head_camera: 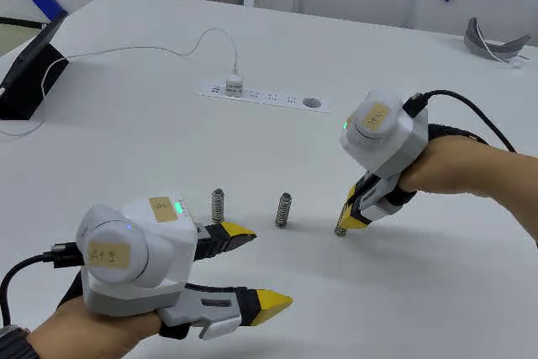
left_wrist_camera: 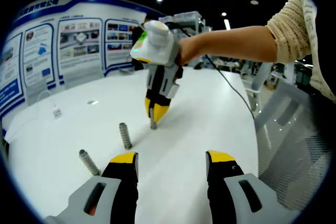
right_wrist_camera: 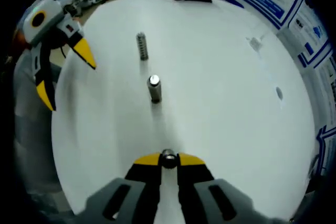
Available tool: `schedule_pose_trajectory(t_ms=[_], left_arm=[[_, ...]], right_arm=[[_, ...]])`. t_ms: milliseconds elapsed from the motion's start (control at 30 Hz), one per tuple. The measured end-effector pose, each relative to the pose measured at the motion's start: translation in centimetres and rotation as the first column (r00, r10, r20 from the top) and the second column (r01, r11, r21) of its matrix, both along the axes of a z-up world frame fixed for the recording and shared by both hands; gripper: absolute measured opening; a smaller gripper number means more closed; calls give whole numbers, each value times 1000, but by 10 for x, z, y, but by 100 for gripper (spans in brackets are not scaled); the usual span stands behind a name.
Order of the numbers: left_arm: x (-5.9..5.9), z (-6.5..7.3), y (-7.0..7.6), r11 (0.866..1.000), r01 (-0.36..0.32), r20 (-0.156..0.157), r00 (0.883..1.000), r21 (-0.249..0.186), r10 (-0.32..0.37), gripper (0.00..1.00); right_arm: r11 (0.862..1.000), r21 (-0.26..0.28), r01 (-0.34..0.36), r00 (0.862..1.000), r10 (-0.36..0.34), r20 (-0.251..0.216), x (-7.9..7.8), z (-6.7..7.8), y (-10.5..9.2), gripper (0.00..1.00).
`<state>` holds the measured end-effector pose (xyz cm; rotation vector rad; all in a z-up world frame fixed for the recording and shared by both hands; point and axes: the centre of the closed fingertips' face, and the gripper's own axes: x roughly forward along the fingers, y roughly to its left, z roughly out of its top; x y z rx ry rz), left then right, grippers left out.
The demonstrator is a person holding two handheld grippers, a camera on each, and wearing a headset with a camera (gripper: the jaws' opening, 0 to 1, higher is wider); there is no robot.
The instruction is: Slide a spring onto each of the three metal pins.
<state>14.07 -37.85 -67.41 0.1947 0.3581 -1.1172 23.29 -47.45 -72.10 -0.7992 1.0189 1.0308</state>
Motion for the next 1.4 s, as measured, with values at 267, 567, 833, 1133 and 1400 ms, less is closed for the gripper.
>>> schedule_pose_trajectory(t_ms=[267, 567, 833, 1133, 1400], left_arm=[[2, 1, 3, 1000, -10, -1, 1000, -4, 10, 53], [2, -1, 4, 1000, -18, -5, 1000, -5, 18, 53], [3, -1, 6, 1000, -26, -8, 1000, -6, 26, 54], [4, -1, 9, 999, -34, -9, 999, -7, 34, 54], [7, -2, 15, 999, -51, -13, 999, -6, 51, 56]], right_arm=[[1000, 7, 9, 1000, -9, 0, 4, -4, -1, 13], [1000, 19, 10, 1000, -11, 17, 5, -5, -2, 17], [999, 34, 24, 999, -25, 28, -1, -1, -9, 22], [993, 96, 68, 996, -73, 50, -5, 3, -22, 30], [982, 165, 92, 990, -108, 94, -17, 11, -25, 39]])
